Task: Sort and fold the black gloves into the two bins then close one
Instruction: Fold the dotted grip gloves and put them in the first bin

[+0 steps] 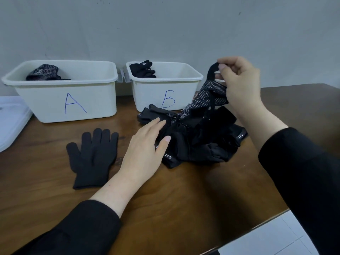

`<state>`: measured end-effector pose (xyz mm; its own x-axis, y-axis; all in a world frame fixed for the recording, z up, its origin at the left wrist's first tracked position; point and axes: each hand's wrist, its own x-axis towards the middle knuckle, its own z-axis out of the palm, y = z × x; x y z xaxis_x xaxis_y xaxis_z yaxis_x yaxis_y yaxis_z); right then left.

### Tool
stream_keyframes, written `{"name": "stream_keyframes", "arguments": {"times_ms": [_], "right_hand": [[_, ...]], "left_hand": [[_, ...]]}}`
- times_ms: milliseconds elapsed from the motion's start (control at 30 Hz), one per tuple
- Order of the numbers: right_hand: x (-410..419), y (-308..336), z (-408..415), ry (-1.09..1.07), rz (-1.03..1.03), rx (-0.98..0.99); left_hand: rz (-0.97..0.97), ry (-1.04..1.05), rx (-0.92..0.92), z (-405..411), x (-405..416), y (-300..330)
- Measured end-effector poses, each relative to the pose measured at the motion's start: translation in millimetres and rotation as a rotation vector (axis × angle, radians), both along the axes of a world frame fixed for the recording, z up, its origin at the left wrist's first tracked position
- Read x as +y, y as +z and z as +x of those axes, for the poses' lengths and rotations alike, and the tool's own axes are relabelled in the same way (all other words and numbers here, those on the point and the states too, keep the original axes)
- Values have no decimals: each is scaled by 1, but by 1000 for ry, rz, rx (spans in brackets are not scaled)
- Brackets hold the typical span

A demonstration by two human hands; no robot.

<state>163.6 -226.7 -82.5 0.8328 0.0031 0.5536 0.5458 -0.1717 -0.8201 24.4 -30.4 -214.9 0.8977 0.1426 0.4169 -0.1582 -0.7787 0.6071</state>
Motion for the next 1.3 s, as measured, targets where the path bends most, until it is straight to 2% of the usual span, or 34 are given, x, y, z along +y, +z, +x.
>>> {"name": "stream_keyframes", "arguments": {"times_ms": [200,300,467,667,800,1000,1067,1133,1300], "right_hand": [[34,20,-35,225,23,128],[53,26,-48,276,-50,96],[84,42,-66,391,-178,43],[116,51,-80,458,-245,50],[133,37,-86,515,-240,88],[155,16,-98,596,-249,120],[158,6,-100,585,-212,130],[157,-11,-100,552,-182,183],[147,-62,-107,716,-306,518]], "left_hand": [[-287,-37,-59,-4,1,36],[-417,-66,-96,-6,10,55],[-493,-79,-134,-8,25,87],[-774,-55,-109,-26,44,110],[-737,-71,-26,-37,59,105],[-745,133,12,-49,83,90],[-848,187,33,-55,92,87],[-1033,216,63,-61,101,86],[-1424,132,47,-73,118,86]]}}
